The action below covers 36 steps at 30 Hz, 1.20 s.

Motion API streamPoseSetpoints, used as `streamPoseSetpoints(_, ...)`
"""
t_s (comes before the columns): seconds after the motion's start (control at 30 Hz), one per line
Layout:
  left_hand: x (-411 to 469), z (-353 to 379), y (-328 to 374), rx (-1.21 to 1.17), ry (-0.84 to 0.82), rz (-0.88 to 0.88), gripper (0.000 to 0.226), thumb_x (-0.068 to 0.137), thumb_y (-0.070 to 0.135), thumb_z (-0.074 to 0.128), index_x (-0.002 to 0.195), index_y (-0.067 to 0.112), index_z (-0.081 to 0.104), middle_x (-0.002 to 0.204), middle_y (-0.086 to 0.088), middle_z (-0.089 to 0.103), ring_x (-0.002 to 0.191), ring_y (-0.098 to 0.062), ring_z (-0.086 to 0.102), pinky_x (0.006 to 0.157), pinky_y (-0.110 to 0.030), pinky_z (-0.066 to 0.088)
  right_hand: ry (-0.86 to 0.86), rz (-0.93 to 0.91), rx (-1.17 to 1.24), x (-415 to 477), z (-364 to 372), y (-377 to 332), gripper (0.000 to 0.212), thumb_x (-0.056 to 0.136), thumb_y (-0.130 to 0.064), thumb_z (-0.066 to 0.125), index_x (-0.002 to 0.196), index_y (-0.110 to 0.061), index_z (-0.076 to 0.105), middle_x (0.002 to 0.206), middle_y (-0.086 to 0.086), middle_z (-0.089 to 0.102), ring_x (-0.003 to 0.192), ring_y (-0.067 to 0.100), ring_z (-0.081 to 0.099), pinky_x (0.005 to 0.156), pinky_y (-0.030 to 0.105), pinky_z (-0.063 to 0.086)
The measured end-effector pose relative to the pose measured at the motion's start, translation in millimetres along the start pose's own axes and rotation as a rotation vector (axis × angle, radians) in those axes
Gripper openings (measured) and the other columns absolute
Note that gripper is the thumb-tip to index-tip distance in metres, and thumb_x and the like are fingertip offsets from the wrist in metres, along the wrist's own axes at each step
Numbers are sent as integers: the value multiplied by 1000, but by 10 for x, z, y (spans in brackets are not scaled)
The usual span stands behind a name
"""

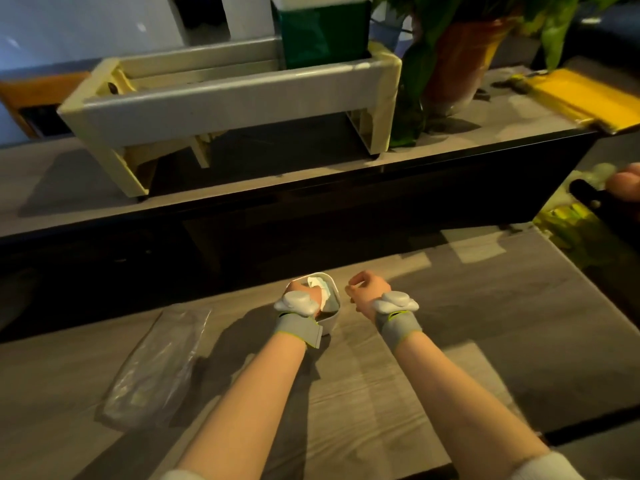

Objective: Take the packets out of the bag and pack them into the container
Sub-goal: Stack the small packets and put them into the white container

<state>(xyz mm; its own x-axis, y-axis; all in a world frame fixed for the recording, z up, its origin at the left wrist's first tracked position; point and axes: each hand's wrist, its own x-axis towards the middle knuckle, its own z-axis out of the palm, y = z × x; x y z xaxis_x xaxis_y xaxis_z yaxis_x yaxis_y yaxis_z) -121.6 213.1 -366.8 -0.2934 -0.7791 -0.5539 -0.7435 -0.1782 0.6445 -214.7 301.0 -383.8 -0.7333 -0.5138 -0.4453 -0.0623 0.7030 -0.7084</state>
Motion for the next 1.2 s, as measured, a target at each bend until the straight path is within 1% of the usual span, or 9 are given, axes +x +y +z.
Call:
streamPoseSetpoints(0.1, 18, 5, 6, 153, 17, 25, 41, 90, 35, 45, 107, 3, 64, 112, -14, 68, 107, -34, 65, 95, -34, 51, -69, -12, -47, 71, -5, -21, 11, 76, -42, 57, 74, -32, 52, 84, 0, 71, 79, 22, 69, 86, 42, 56)
streamPoseSetpoints(0.27, -74, -95, 71, 338, 10, 19, 45, 92, 38, 42, 115, 6, 62, 123, -13, 65, 117, -28, 60, 101, -29, 46, -157, -38, -49, 37, 2, -91, 10, 88, -27, 56, 96, -20, 55, 76, 1, 64, 59, 13, 56, 65, 28, 47)
streamPoseSetpoints(0.47, -98, -135, 108, 557, 69, 67, 31, 93, 22, 46, 112, 4, 63, 103, -8, 61, 117, -27, 58, 80, -27, 43, -182, -49, -81, 67, 29, -106, 9, 85, -29, 58, 91, -22, 59, 72, 0, 65, 64, 18, 59, 73, 31, 54)
streamPoseSetpoints(0.53, -133, -132, 109, 569, 66, 76, 32, 94, 23, 46, 115, 6, 62, 112, -10, 64, 118, -27, 58, 80, -26, 42, -186, -62, -82, 62, 24, -114, 9, 85, -29, 58, 90, -22, 58, 74, 1, 65, 66, 19, 60, 72, 30, 53)
streamPoseSetpoints(0.63, -208, -144, 131, 538, 6, 99, 35, 96, 25, 42, 123, 8, 57, 129, -11, 60, 123, -26, 55, 97, -30, 43, -176, -72, -118, 43, 35, -130, 10, 86, -34, 56, 90, -24, 58, 75, 2, 67, 69, 20, 63, 76, 31, 54)
streamPoseSetpoints(0.77, -204, -178, 126, 425, -127, 218, 29, 94, 20, 40, 106, 17, 66, 98, -2, 64, 99, -20, 58, 74, -21, 41, -184, -46, -115, 11, 13, -155, 19, 90, -29, 53, 102, -17, 61, 71, 0, 64, 67, 18, 60, 74, 32, 52)
streamPoseSetpoints(0.9, -160, -313, 46, 248, 76, 131, 29, 91, 20, 47, 92, -1, 66, 98, -18, 69, 99, -32, 64, 85, -36, 50, -23, -70, -148, -65, -66, -277, 29, 90, -31, 52, 112, -16, 62, 110, 9, 67, 104, 29, 62, 87, 32, 47)
streamPoseSetpoints(1.03, -110, -703, -122, 12, 261, 167, 26, 88, 13, 50, 65, 12, 60, 90, -18, 70, 94, -36, 67, 86, -45, 55, 55, -128, -163, -158, 4, -430, 27, 91, -29, 53, 112, -15, 61, 116, 11, 66, 109, 30, 61, 89, 34, 48)
streamPoseSetpoints(1.2, -108, -1324, -637, 101, 367, 56, 26, 91, 13, 49, 108, 2, 65, 118, -15, 65, 113, -34, 58, 94, -34, 44, 78, -197, -278, -315, 196, -491, 26, 92, -27, 51, 115, -14, 57, 116, 11, 65, 110, 31, 59, 88, 34, 47)
